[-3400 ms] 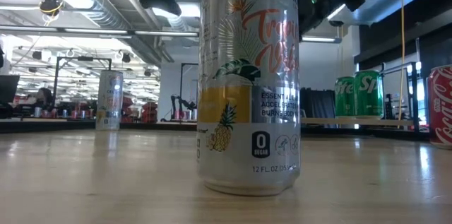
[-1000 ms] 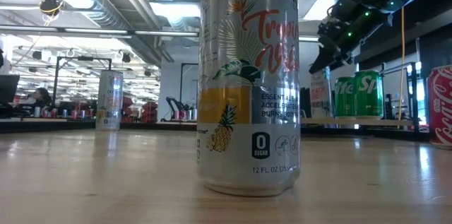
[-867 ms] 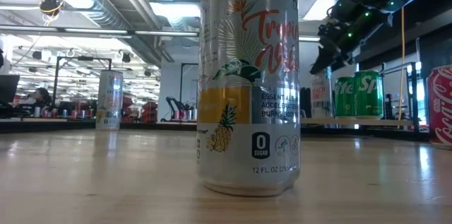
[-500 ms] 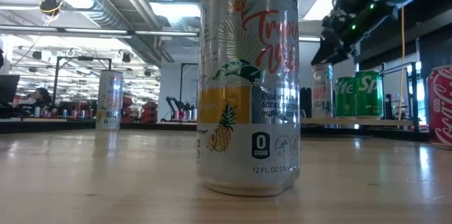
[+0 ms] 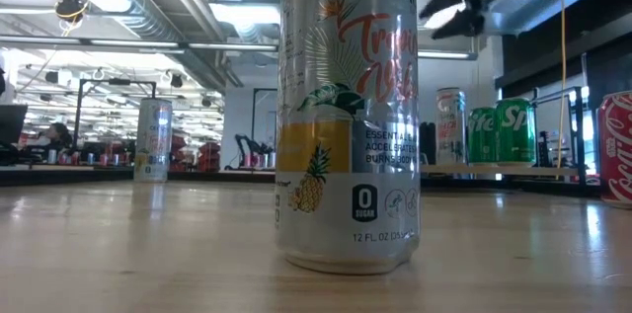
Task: Place canned beverage on shelf
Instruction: Put the white pink soda can on the shelf aligned with the other white pink soda can
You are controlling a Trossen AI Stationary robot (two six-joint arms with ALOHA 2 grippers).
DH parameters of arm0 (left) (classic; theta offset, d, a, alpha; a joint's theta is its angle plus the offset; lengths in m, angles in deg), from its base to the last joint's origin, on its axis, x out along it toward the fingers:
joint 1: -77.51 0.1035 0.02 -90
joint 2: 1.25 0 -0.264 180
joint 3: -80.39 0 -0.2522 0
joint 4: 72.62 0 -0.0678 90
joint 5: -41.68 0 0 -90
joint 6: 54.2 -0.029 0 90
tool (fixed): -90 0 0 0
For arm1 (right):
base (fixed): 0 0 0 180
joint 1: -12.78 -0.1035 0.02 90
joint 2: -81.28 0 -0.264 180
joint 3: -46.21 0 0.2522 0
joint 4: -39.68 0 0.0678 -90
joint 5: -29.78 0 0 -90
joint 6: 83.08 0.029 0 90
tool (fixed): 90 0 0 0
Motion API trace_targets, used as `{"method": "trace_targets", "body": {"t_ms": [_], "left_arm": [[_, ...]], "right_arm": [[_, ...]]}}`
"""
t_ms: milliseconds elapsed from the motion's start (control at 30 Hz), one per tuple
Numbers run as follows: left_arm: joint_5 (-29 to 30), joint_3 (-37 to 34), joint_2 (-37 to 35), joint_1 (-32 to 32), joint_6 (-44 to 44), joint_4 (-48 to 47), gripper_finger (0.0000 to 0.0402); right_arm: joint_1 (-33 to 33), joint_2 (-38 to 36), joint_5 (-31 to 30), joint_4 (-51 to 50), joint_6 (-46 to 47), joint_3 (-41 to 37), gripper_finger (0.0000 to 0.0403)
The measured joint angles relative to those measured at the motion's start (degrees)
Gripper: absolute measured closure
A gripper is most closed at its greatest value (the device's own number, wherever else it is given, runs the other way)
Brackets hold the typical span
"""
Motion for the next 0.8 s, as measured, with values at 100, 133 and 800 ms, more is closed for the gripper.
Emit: {"method": "trace_targets", "body": {"t_ms": [100, 133, 800], "left_arm": [[-3.7, 0.0, -1.2, 1.6, -1.0, -3.5, 0.0075], [-4.6, 0.0, -1.4, 2.2, -1.7, -4.6, 0.0075], [-14.4, 0.0, -1.0, 2.1, -12.7, -10.0, 0.0075]], "right_arm": [[-7.8, 0.1, -0.2, -0.4, 5.3, 0.0, 0.0017], [-10.4, 0.1, -0.2, -0.6, 7.4, 0.0, 0.0017], [-54.8, 0.0, -15.3, -17.6, 51.0, 0.0, 0.0017]]}}
